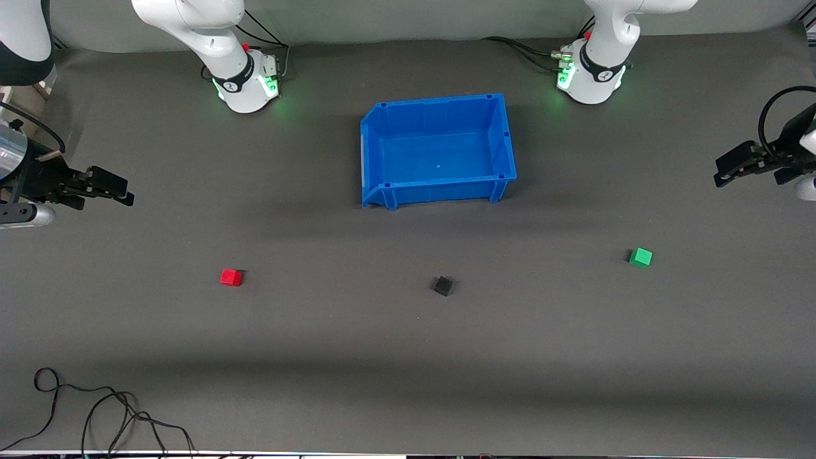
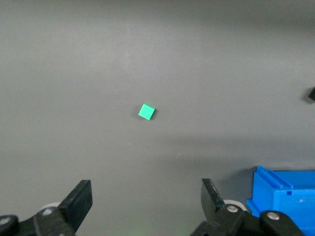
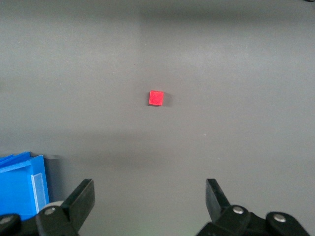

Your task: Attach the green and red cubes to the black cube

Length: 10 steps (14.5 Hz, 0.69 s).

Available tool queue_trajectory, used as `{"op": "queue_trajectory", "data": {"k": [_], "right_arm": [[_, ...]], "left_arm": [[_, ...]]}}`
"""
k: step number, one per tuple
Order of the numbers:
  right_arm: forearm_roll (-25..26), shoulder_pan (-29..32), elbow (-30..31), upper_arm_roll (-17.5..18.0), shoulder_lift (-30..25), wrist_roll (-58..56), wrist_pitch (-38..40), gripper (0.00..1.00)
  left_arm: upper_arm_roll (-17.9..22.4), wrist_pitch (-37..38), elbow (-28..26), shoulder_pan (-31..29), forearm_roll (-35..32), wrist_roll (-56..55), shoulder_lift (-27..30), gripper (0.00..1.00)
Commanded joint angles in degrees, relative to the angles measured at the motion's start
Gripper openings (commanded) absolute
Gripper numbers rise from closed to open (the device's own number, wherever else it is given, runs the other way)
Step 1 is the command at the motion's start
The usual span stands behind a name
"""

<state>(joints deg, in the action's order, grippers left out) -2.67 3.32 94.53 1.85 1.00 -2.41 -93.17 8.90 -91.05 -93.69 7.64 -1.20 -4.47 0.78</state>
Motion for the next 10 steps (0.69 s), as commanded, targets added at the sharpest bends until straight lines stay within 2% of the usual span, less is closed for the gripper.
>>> {"op": "queue_trajectory", "data": {"k": [1, 6, 10], "right_arm": [[1.17, 0.02, -1.19, 0.08, 0.85, 0.21, 0.45, 1.0], [1.09, 0.19, -4.35, 0.08, 4.8, 0.13, 0.1, 1.0], [0.82, -0.42, -4.09, 0.08, 9.62, 0.47, -2.96, 1.0]], "left_arm": [[0.51, -0.87, -2.01, -2.89, 0.06, -3.7, -0.95, 0.97], [0.6, -4.39, -3.69, -6.92, 0.23, -8.52, -7.18, 0.97], [0.6, -11.5, -6.77, -9.39, 0.5, -12.74, -11.48, 1.0]]}}
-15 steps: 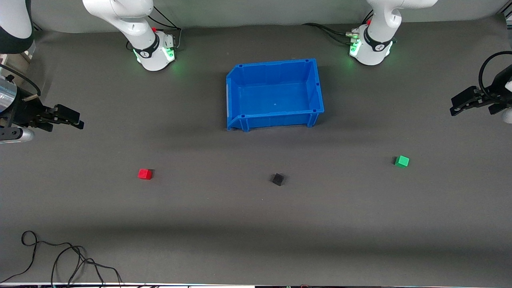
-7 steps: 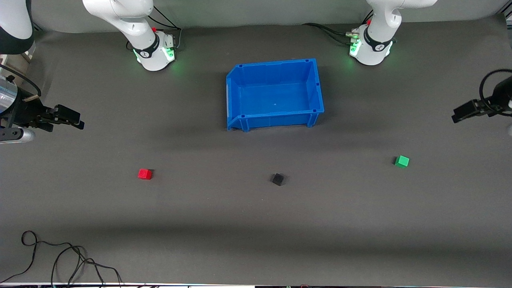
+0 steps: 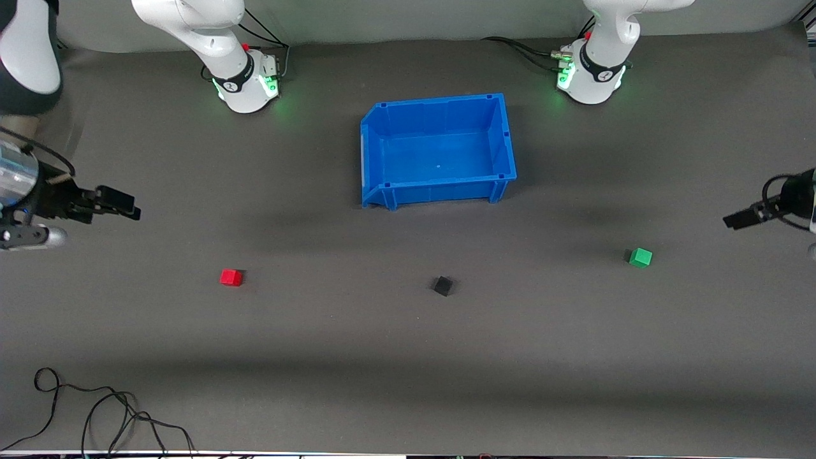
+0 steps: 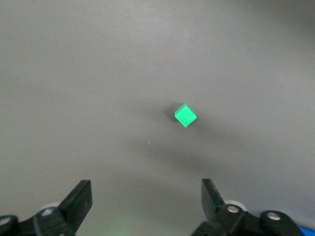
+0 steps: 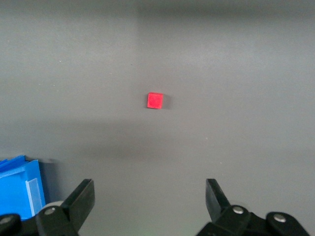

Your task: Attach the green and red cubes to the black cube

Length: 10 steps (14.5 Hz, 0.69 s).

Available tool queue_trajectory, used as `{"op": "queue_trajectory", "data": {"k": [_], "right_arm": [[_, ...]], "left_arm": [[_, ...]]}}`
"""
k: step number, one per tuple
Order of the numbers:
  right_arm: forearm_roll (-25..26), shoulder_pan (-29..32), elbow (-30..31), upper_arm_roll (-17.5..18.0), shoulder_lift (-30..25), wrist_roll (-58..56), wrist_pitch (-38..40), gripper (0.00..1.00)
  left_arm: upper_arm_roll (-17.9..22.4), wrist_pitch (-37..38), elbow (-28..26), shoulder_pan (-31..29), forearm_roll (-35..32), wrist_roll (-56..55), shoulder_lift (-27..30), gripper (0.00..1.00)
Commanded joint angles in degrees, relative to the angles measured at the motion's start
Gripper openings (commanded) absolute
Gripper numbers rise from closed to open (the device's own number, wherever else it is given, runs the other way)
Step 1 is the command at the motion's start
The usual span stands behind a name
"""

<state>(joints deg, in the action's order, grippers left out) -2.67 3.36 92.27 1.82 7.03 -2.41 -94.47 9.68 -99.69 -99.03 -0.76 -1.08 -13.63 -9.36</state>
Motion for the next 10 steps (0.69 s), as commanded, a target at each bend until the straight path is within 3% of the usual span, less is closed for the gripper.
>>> {"op": "queue_trajectory", "data": {"k": [1, 4, 6, 8, 10], "right_arm": [[0.82, -0.63, -1.66, 0.12, 5.17, 0.91, -2.73, 1.0], [0.91, -0.64, -1.4, 0.12, 10.8, 1.0, -6.86, 1.0], [0.65, -0.29, -1.31, 0.12, 14.67, 1.27, -9.5, 1.0], [0.56, -0.63, -1.05, 0.12, 17.92, 3.63, -12.39, 1.0], [0.73, -0.9, -0.87, 0.2, 21.17, 5.83, -15.56, 1.0]], "left_arm": [[-0.19, -4.27, -1.43, -1.0, 0.46, -4.46, -3.1, 1.0], [-0.36, -5.69, -1.25, -1.09, 0.73, -14.9, -7.42, 1.0], [-0.36, -7.1, -1.43, -1.17, 1.43, -16.24, -8.74, 1.0], [-0.27, -7.28, -1.34, -3.97, 9.73, -22.1, -10.58, 1.0], [-0.27, -8.41, -1.52, -4.87, 13.03, -31.24, -12.17, 1.0]]}}
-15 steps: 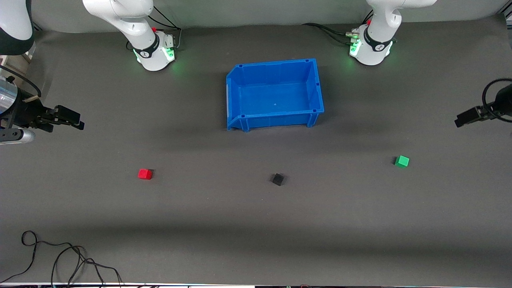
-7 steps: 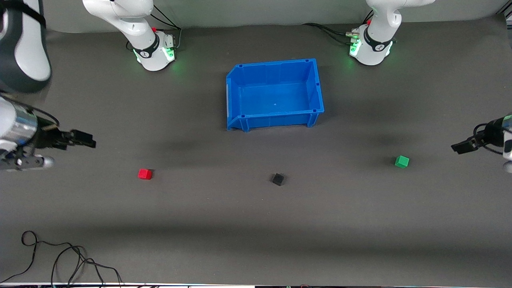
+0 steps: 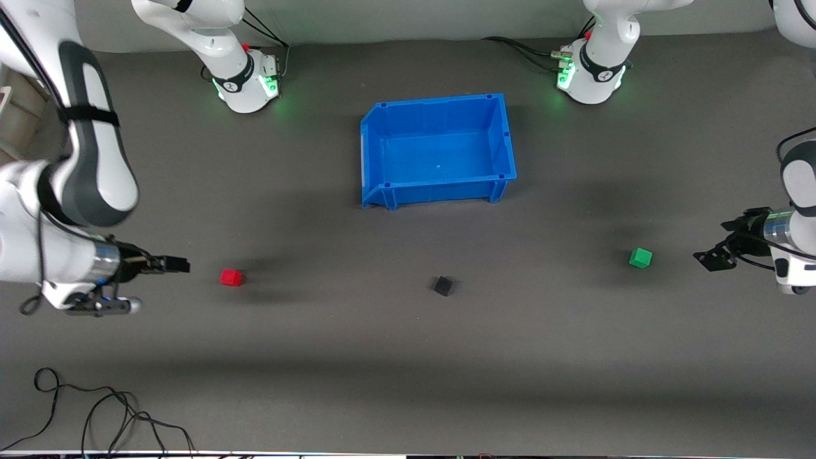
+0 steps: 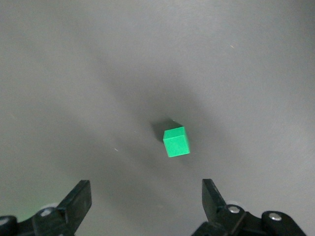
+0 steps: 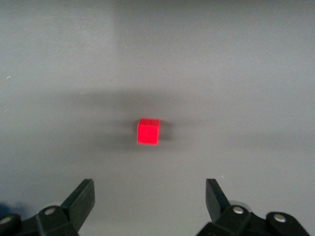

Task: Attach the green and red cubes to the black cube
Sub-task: 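Lower and close the right gripper on the red cube while the left gripper descends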

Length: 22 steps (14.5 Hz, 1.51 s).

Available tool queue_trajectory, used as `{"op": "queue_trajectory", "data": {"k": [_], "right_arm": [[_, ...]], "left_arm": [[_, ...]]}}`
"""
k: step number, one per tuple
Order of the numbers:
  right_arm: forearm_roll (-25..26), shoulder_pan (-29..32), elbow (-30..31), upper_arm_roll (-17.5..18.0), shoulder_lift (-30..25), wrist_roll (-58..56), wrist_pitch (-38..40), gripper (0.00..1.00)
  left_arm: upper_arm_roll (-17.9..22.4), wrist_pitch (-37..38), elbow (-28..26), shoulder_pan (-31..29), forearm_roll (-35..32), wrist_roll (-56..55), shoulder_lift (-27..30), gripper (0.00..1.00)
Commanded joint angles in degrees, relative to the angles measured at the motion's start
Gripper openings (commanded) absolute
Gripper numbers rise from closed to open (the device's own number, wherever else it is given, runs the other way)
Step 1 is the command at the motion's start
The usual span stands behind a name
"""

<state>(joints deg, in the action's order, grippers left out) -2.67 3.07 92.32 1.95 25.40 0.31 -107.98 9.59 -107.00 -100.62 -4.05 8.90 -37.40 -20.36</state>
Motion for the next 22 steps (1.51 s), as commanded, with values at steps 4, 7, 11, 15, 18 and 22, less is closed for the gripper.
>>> {"op": "queue_trajectory", "data": {"k": [4, 7, 11, 15, 18, 22], "right_arm": [[1.17, -3.84, -1.0, -0.02, 9.04, 9.59, -6.44, 1.0], [1.35, -5.35, -1.0, -0.02, 12.56, 12.61, -10.04, 1.0], [4.33, -4.65, -0.83, -0.9, 15.38, 12.0, -13.21, 1.0], [4.34, -4.56, 0.05, -1.07, 15.29, 11.29, -13.31, 1.0], [3.72, -4.91, 2.06, -1.07, 15.12, 11.38, -13.3, 1.0], [3.81, -4.82, 2.51, -1.07, 15.2, 11.29, -13.39, 1.0]], "left_arm": [[-0.19, -13.46, -6.41, 2.97, 1.4, -18.49, -2.67, 1.0], [-0.19, -16.92, -7.4, 5.71, -2.29, -18.49, -6.0, 1.0], [-0.19, -20.52, -8.36, 6.86, -4.85, -18.49, -8.99, 0.96], [-0.19, -31.51, -14.78, 6.16, -5.03, -18.49, -9.87, 0.92], [-0.19, -31.43, -14.61, 6.42, -5.03, -19.37, -9.79, 0.91], [-0.27, -30.38, -14.69, 6.86, -4.77, -19.37, -9.61, 0.56]]}}
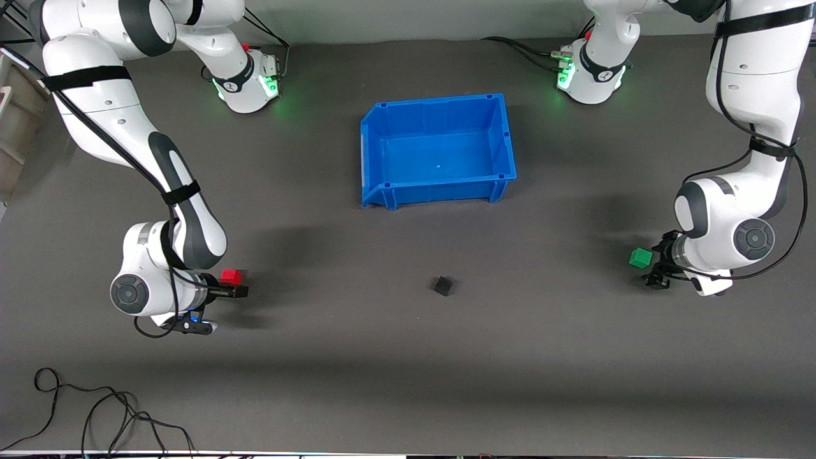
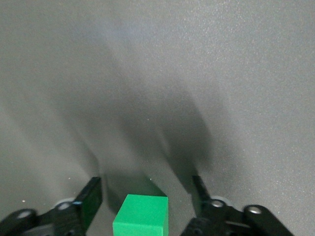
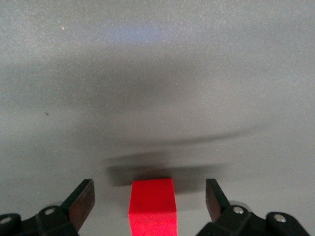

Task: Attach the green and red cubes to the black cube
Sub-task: 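Lower and close the right gripper on the red cube while the left gripper descends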

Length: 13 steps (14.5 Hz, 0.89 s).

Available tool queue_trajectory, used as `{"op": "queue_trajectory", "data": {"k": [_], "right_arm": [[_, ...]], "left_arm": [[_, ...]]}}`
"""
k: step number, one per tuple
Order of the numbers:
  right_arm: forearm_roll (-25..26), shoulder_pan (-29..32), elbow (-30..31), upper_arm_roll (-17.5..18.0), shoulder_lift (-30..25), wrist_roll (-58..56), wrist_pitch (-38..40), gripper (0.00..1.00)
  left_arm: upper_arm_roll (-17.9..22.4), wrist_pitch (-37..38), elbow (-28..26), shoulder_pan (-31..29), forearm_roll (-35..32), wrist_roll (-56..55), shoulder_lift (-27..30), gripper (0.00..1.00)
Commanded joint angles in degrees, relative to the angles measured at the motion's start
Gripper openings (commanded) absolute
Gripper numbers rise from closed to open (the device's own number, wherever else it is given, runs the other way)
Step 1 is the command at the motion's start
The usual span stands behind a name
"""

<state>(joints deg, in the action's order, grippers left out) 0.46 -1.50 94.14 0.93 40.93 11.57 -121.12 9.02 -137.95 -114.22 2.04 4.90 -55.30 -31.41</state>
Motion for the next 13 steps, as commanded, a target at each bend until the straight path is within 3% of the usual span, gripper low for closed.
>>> {"op": "queue_trajectory", "data": {"k": [1, 4, 10, 12, 13], "right_arm": [[0.69, -0.26, 0.96, -0.05, -0.41, 0.03, -0.26, 1.0], [0.69, -0.17, 1.14, -0.05, -0.32, 0.03, -0.78, 1.0], [0.69, -0.08, 3.42, -0.13, -0.32, 0.03, -4.57, 0.9], [0.69, 0.01, 3.42, -0.13, -0.41, 0.03, -4.57, 0.9], [0.6, 0.01, 3.42, -0.13, -0.41, 0.03, -4.57, 0.87]], "left_arm": [[0.21, 0.75, -1.09, 0.77, -0.77, -1.56, 1.61, 0.56], [0.12, 3.38, -0.82, 0.68, -0.42, -1.57, 2.84, 0.58], [0.03, 3.48, -1.35, 0.86, -0.33, -1.56, 2.84, 0.59], [0.03, 3.57, -1.7, 1.56, -0.33, -1.83, 2.93, 0.53], [0.03, 3.57, -1.79, 1.56, -0.33, -2.09, 2.93, 0.43]]}}
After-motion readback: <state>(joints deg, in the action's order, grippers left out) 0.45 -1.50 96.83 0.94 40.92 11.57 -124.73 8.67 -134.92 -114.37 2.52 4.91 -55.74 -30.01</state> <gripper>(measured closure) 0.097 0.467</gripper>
